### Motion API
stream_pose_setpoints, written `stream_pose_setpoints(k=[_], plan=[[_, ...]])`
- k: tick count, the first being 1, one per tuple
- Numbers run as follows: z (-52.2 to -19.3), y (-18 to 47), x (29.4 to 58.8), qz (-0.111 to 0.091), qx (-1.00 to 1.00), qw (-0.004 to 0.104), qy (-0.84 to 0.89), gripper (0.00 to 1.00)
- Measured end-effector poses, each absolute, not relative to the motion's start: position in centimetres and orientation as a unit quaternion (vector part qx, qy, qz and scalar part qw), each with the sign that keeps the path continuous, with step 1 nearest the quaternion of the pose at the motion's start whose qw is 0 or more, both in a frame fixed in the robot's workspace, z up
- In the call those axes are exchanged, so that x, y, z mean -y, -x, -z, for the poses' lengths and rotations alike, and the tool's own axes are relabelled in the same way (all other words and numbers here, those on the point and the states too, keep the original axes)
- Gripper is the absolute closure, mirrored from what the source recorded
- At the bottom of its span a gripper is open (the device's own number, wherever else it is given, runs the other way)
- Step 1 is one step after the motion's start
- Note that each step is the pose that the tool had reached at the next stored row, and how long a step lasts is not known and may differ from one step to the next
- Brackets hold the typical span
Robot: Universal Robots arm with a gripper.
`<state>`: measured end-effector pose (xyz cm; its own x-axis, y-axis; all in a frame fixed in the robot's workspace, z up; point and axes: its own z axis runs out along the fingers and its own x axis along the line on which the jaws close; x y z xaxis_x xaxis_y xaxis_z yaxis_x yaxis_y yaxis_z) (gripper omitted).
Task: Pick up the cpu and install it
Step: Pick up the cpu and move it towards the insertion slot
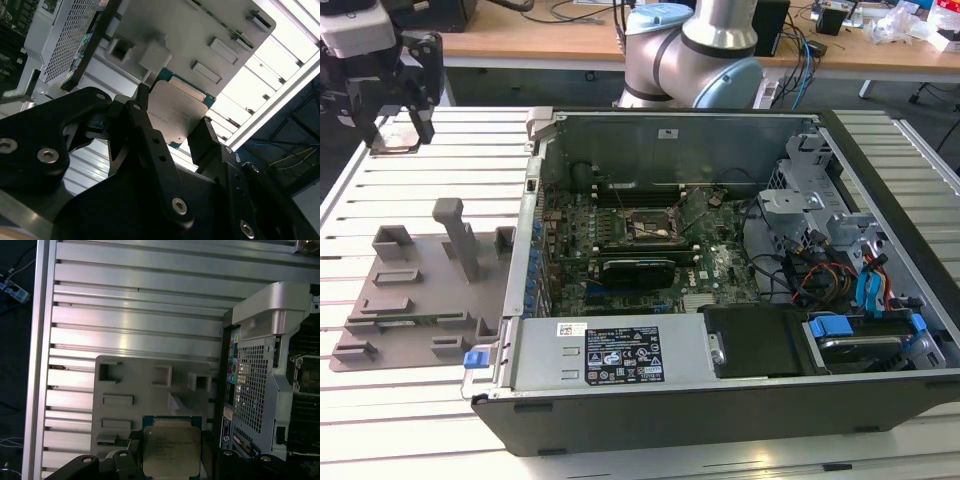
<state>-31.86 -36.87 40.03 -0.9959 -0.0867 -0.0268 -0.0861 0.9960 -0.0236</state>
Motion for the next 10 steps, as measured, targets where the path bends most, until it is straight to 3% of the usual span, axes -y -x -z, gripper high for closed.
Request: stream_pose_setpoints(k=[10], plan=[[-40.0, 27.9, 36.9, 0.011, -0.999, 0.013, 0.043, 0.45]])
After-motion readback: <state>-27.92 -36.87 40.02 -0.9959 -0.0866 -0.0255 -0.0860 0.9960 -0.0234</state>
